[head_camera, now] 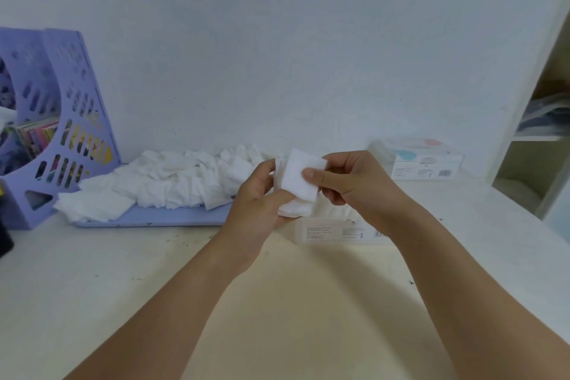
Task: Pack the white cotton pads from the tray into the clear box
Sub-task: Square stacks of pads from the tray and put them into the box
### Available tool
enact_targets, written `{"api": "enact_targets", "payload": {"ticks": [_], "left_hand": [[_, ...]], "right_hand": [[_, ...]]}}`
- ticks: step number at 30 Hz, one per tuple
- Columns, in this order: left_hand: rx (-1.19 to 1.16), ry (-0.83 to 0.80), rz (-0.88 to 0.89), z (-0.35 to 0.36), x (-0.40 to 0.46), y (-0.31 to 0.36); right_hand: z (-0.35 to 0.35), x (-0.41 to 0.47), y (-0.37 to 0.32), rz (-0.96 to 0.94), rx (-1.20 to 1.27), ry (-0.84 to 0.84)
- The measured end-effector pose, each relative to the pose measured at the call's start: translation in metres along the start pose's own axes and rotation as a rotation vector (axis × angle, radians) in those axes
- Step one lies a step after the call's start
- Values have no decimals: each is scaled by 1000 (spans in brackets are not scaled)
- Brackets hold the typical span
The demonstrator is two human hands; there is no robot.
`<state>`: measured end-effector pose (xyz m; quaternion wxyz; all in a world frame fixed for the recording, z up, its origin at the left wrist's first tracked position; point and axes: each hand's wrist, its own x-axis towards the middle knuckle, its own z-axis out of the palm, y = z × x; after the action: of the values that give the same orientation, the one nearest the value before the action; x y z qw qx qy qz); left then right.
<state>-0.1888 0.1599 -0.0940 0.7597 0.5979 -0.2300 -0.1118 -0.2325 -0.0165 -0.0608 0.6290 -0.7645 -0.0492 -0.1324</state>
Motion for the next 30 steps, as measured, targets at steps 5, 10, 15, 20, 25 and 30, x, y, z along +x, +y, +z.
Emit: {"api": "enact_targets", "payload": {"ticks": [5, 10, 15, 20, 25, 30], "left_hand": [[-1, -43, 19, -1, 1, -1], [134, -72, 73, -1, -3, 3], [-69, -75, -87, 1, 1, 7], [6, 26, -63, -1, 2, 3], [-8, 45, -66, -2, 1, 1], [-42, 56, -85, -1, 0, 2]], "right_hand": [[-4, 3, 3, -32, -103, 39], [-8, 4, 3, -143, -293, -16], [-5, 4, 4, -217, -289, -11], [-3, 4, 4, -232, -264, 1], [0, 3, 2, -270, -239, 11], [-2, 2, 1, -320, -322, 25]]}}
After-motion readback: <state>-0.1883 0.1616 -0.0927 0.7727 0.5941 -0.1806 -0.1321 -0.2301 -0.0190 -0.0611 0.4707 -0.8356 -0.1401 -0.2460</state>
